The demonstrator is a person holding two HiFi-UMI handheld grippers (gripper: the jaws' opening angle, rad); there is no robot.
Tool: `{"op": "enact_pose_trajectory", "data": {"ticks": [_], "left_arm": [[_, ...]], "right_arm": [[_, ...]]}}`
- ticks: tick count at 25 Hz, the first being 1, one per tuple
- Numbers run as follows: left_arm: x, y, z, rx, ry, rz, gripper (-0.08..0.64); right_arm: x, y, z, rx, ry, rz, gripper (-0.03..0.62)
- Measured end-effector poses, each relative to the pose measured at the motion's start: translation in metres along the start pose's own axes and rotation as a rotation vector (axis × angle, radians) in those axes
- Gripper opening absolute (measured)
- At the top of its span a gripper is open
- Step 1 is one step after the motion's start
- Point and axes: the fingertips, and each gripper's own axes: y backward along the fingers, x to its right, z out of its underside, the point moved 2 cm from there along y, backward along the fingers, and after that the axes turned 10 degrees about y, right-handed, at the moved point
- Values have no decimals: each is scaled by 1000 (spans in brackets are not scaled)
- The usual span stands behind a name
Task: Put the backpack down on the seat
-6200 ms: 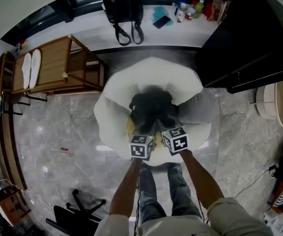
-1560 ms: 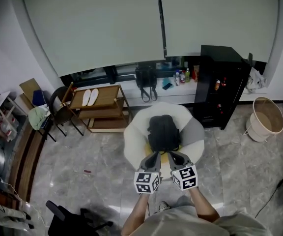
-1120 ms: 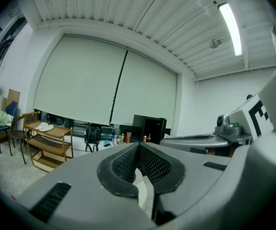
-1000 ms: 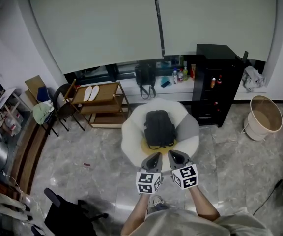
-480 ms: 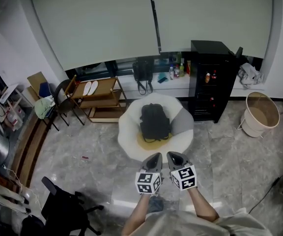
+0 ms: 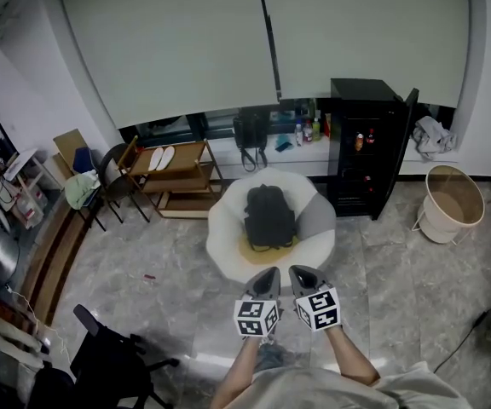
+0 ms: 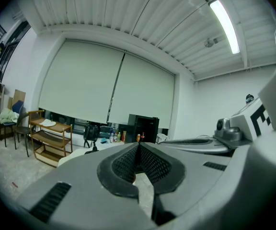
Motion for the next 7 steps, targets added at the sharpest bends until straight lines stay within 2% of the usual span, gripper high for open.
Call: {"op": "enact_pose_trajectory", "data": {"ticks": [7], "left_arm": [[4, -1, -3, 1, -8, 3, 34]], "right_arm": [[3, 1, 1, -6, 0, -4, 28]]}}
